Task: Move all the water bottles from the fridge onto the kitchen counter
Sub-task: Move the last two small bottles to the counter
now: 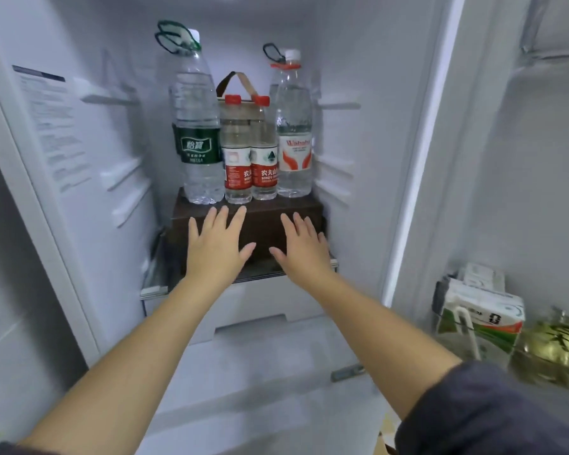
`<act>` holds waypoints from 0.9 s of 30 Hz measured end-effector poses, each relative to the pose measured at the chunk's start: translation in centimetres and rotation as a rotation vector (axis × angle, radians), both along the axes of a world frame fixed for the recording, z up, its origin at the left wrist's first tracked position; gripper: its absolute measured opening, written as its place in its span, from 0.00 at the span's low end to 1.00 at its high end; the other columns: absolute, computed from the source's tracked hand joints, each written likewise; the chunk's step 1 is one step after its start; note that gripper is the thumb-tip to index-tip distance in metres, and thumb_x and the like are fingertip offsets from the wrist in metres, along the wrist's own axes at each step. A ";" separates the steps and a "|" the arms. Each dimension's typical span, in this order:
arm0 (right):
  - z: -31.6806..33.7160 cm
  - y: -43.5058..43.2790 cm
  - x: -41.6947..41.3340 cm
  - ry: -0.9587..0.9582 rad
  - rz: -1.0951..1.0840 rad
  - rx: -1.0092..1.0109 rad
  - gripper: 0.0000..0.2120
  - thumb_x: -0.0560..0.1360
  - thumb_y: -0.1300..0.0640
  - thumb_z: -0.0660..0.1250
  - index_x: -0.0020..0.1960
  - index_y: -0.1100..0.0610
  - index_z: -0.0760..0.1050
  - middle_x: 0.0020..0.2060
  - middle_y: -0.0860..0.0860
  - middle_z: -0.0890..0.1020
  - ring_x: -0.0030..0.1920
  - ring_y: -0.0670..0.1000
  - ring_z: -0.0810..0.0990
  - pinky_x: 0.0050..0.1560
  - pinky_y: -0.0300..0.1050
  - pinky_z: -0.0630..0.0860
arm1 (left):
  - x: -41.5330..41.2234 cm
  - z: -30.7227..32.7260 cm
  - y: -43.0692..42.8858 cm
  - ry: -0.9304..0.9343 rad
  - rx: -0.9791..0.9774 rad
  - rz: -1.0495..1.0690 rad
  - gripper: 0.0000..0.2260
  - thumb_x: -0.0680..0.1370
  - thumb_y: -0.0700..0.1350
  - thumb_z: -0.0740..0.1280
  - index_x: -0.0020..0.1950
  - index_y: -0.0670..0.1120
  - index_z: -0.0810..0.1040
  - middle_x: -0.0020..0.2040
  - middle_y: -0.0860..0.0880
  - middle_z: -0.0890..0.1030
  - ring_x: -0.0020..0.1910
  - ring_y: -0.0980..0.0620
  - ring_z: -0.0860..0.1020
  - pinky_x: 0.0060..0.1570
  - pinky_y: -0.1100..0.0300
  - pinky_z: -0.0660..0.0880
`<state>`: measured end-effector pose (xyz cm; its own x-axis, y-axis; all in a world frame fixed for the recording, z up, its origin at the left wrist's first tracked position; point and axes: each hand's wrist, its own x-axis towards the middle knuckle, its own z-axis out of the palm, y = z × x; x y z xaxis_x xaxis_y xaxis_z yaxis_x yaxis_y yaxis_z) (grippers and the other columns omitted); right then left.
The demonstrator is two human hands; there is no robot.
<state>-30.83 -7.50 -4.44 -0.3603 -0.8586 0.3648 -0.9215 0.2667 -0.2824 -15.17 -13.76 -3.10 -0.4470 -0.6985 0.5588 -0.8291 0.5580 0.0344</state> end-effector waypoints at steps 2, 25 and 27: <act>1.0 -1.7 -0.6 0.038 -0.033 0.017 0.35 0.81 0.44 0.59 0.80 0.51 0.47 0.80 0.53 0.50 0.79 0.56 0.46 0.76 0.61 0.50 | -0.8 0.8 -1.7 -0.004 -0.014 -0.027 0.31 0.79 0.59 0.60 0.79 0.52 0.53 0.78 0.45 0.59 0.78 0.45 0.54 0.75 0.40 0.52; 2.0 -6.0 -3.5 0.122 -0.048 0.249 0.41 0.79 0.58 0.62 0.80 0.46 0.38 0.79 0.48 0.38 0.78 0.54 0.35 0.74 0.66 0.38 | -6.4 13.8 -11.9 0.140 -0.320 -0.111 0.25 0.78 0.50 0.64 0.73 0.44 0.64 0.75 0.40 0.62 0.74 0.42 0.60 0.67 0.45 0.65; 1.9 -6.1 -3.6 0.120 -0.045 0.252 0.42 0.78 0.59 0.63 0.80 0.45 0.37 0.79 0.48 0.38 0.78 0.54 0.35 0.74 0.66 0.38 | -7.1 16.0 -12.9 0.132 -0.300 -0.087 0.23 0.79 0.50 0.63 0.71 0.43 0.64 0.72 0.39 0.65 0.70 0.41 0.64 0.60 0.47 0.70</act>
<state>-34.40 -13.57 -2.50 -0.3670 -0.9119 0.1835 -0.9300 0.3558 -0.0918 -22.26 -26.67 12.93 -0.4074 -0.4570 0.7907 -0.7775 0.6278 -0.0377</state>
